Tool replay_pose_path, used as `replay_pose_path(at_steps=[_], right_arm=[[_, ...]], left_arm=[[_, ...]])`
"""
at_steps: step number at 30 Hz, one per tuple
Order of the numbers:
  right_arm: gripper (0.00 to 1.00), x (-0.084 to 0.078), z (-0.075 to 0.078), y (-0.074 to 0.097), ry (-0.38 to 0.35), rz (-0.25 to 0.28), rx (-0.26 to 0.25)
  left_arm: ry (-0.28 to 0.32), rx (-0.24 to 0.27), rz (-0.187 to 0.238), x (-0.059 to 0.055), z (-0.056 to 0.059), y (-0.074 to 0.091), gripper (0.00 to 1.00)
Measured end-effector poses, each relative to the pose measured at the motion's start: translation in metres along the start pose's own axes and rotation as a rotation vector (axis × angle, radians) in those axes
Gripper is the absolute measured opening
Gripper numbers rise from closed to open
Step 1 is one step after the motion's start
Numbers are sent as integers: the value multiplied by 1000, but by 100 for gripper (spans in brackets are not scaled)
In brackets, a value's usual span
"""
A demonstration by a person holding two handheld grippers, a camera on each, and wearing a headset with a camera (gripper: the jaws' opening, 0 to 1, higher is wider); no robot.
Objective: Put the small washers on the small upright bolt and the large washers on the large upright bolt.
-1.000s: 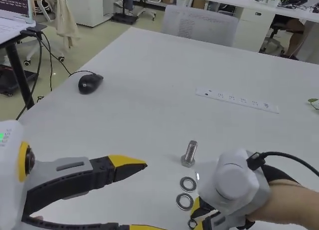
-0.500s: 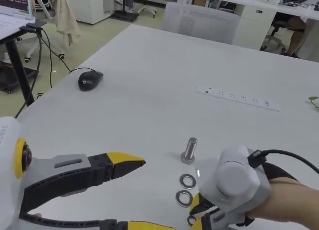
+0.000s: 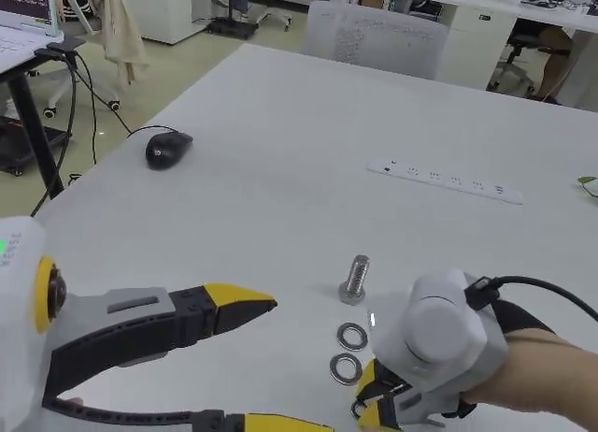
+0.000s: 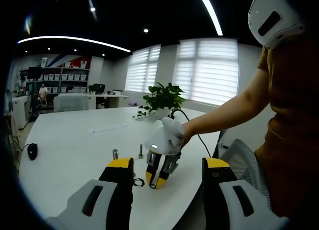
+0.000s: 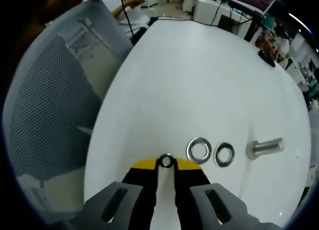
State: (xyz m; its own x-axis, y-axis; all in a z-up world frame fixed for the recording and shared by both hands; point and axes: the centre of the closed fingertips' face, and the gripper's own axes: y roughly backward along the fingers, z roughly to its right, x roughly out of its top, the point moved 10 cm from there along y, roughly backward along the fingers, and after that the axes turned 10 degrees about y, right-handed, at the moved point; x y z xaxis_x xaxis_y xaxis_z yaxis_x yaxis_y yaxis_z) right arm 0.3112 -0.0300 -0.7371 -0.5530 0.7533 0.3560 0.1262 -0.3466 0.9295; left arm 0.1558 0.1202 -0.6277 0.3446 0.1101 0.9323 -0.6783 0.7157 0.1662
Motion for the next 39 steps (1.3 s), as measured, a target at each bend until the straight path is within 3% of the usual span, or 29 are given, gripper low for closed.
replay_pose_path(at_steps=[8,28,39], right_arm=[[12,-16,4,15,-49,-7,-20],[12,-81,35,80,-199,-53,-186],[12,-89,55,110,-214,-81,-264]], left_arm=[[-2,-5,-14,-1,-2,-2,55],[13,-8,-26,-3,-8,-9,55],[13,-15,-24,-2,-8,-12,55]])
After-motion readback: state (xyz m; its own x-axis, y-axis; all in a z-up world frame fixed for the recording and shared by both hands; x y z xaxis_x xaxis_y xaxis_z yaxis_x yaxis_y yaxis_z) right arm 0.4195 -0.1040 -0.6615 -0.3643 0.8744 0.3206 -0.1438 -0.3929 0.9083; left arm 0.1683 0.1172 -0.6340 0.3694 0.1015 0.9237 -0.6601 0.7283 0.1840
